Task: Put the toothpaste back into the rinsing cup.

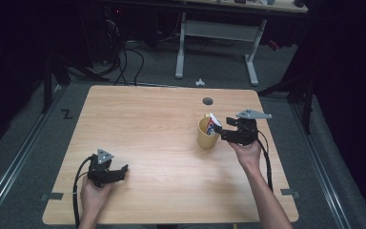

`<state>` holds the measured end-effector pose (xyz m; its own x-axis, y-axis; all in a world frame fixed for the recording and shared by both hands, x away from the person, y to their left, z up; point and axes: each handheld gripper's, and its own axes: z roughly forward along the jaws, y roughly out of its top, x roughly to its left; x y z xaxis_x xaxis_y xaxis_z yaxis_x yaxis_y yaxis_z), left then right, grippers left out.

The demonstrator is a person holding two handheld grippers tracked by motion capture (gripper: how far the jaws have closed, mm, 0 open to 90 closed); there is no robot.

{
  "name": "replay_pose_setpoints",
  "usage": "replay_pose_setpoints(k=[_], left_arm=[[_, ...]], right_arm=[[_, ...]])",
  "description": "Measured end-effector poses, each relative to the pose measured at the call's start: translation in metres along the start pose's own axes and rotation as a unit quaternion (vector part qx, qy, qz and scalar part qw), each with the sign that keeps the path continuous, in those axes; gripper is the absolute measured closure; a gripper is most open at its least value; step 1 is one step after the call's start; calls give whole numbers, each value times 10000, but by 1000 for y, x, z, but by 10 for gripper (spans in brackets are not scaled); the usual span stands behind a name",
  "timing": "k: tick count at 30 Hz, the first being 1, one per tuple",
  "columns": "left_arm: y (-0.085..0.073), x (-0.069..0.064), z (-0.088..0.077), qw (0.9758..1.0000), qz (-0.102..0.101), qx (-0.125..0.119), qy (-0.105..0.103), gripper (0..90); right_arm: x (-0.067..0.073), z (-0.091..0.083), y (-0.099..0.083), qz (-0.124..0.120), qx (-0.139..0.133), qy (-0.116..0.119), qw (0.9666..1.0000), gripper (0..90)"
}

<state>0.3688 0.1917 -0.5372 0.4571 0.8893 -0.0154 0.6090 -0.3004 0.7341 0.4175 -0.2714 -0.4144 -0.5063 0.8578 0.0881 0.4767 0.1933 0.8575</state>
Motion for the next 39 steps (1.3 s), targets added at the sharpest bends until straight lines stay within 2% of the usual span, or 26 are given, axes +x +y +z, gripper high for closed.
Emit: replay_pose_setpoints(k=[11,22,39], left_arm=[[0,0,0,10000,1,1,-1,192],[0,0,0,10000,0,1,2,192],[0,0,0,10000,-1,1,2,192]], right_arm=[[0,-20,-3,-31,-159,-3,9999,341],[-8,-43,-14,117,-369,-42,9992,373],[-13,-67,-31,203,-480,-191,9985,413]])
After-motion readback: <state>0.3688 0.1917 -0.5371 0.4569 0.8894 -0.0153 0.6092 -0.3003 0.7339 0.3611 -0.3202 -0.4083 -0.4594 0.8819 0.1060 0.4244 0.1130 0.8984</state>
